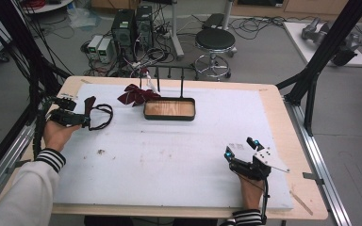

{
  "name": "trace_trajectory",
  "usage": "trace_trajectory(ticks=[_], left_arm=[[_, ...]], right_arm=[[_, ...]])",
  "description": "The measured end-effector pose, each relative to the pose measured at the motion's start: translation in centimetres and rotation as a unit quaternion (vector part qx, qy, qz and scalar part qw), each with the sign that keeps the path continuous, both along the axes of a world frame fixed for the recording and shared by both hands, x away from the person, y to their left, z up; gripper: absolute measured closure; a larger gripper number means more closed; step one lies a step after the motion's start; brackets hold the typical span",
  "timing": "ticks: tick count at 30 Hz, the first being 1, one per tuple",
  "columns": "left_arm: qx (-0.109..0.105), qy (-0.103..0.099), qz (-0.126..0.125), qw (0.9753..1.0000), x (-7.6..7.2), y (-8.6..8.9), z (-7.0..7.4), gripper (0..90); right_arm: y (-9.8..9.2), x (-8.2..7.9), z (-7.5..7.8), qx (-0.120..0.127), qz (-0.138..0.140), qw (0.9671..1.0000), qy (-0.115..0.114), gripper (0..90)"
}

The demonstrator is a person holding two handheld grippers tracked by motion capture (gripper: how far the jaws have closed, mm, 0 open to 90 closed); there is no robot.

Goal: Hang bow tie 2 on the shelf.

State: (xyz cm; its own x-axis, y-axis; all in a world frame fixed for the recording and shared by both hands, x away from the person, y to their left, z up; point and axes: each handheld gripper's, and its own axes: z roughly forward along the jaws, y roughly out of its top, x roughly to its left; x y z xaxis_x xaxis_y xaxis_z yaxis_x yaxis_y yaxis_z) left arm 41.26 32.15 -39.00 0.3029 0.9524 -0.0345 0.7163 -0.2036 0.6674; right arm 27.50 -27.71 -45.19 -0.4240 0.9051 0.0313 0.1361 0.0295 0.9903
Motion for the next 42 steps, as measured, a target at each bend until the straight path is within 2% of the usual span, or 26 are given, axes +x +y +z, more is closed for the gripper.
trace_trajectory(ticks=[9, 15, 26, 31, 42], left_arm=[[-0.011, -0.043, -0.005, 0.999, -1.1, 0.1, 0.7, 76.2], [-0.017, -0.067, -0.02, 0.9974, -1.8, -0.6, 1.2, 76.3], [-0.053, -0.107, -0.061, 0.991, -3.5, -2.4, 3.3, 76.3], [-0.056, -0.124, -0.084, 0.9871, -4.1, -3.8, 4.5, 76.2], [-0.058, -0.137, -0.118, 0.9817, -4.8, -6.0, 5.7, 76.3]], right_arm=[[0.0, 0.0, 0.0, 0.0, 0.0, 1.0, 0.0, 10.7], [0.1, 0.0, 0.0, 0.002, 0.0, 1.0, 0.001, 10.7], [0.0, 0.0, 0.0, -0.002, 0.0, 1.0, -0.002, 10.7], [0.1, 0.0, 0.0, -0.001, 0.001, 1.0, -0.003, 10.6], [0.0, 0.0, 0.0, 0.001, 0.0, 1.0, -0.003, 10.7]])
